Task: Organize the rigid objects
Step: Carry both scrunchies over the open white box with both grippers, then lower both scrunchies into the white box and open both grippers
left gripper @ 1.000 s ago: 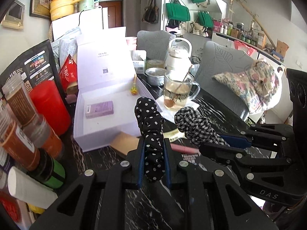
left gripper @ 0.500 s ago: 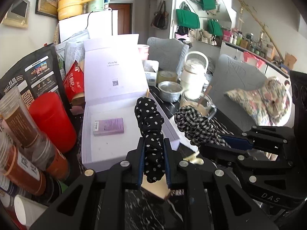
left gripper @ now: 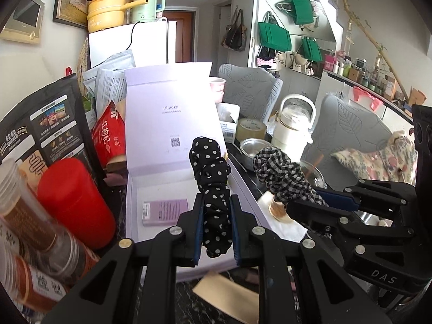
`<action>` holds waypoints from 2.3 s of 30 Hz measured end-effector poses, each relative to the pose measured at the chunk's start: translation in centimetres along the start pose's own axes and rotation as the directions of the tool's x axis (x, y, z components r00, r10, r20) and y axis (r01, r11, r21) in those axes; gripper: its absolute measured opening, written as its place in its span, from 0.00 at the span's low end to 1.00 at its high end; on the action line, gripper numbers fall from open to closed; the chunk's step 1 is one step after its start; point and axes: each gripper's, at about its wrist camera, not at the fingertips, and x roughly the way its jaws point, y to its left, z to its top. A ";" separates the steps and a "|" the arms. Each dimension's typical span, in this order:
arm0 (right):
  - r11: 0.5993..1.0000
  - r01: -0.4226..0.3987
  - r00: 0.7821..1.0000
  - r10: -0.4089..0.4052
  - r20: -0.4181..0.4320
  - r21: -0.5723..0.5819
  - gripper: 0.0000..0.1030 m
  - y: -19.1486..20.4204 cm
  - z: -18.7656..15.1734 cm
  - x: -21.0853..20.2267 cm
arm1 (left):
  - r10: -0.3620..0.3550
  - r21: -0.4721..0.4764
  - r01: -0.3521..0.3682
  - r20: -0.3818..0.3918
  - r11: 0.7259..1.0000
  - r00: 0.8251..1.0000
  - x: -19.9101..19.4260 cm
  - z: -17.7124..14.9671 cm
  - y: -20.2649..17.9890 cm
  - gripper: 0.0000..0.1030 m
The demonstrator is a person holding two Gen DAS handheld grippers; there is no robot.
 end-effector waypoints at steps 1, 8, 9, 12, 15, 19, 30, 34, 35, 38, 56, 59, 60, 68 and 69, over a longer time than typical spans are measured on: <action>1.000 0.001 1.000 -0.001 0.002 0.000 0.17 -0.2 0.4 0.3 | 0.001 -0.002 -0.001 0.002 1.000 1.000 0.3 0.3 0.2 0.17; 1.000 0.010 1.000 -0.010 0.020 0.001 0.17 -1.4 2.7 2.4 | 0.010 -0.009 -0.010 0.016 1.000 1.000 2.2 2.2 1.4 0.17; 1.000 0.012 1.000 -0.012 0.020 0.002 0.17 -1.6 3.0 2.7 | 0.010 -0.007 -0.010 0.012 1.000 1.000 2.6 2.4 1.6 0.17; 1.000 0.019 1.000 -0.019 0.021 0.008 0.17 -2.1 3.6 3.6 | 0.029 -0.010 -0.029 0.005 1.000 1.000 3.9 3.1 2.2 0.17; 1.000 0.024 1.000 -0.025 0.015 0.013 0.18 -2.5 4.1 5.0 | 0.045 -0.018 -0.045 0.000 0.999 0.999 5.1 3.6 2.8 0.17; 0.999 0.009 1.000 -0.009 -0.004 0.039 0.18 -3.4 4.5 7.2 | 0.065 -0.020 -0.065 -0.023 0.998 0.998 7.0 4.0 3.7 0.17; 0.997 0.014 0.997 -0.008 -0.081 0.072 0.18 -5.2 5.1 12.5 | 0.094 -0.028 -0.098 -0.125 0.995 0.988 12.0 3.7 5.9 0.17; 0.997 0.018 0.995 -0.010 -0.103 0.079 0.18 -5.6 4.7 13.4 | 0.093 -0.045 -0.101 -0.157 0.994 0.983 13.2 3.3 6.5 0.17; 0.996 0.021 0.994 -0.011 -0.111 0.082 0.18 -5.7 4.6 13.7 | 0.093 -0.047 -0.102 -0.164 0.994 0.982 13.4 3.2 6.6 0.17; 0.996 0.027 0.991 -0.015 -0.135 0.088 0.18 -5.9 4.3 14.5 | 0.097 -0.051 -0.108 -0.186 0.993 0.978 14.2 2.9 6.7 0.17; 0.992 0.070 0.968 -0.044 -0.246 0.100 0.19 -6.5 2.8 18.0 | 0.116 -0.063 -0.141 -0.301 0.988 0.947 18.0 1.1 7.4 0.17; 0.993 0.071 0.969 -0.047 -0.243 0.094 0.19 -6.4 2.9 18.0 | 0.120 -0.062 -0.145 -0.299 0.987 0.947 18.0 1.1 7.4 0.17; 0.993 0.073 0.969 -0.048 -0.242 0.095 0.19 -6.4 2.9 18.0 | 0.121 -0.064 -0.147 -0.300 0.987 0.946 18.1 1.2 7.4 0.17; 0.990 0.102 0.967 -0.074 -0.245 0.100 0.45 -6.4 3.0 17.8 | 0.164 -0.072 -0.197 -0.329 0.978 0.930 18.2 1.6 7.5 0.26; 0.989 0.104 0.967 -0.077 -0.243 0.101 0.46 -6.5 3.1 17.7 | 0.172 -0.075 -0.207 -0.328 0.976 0.929 18.1 1.7 7.6 0.32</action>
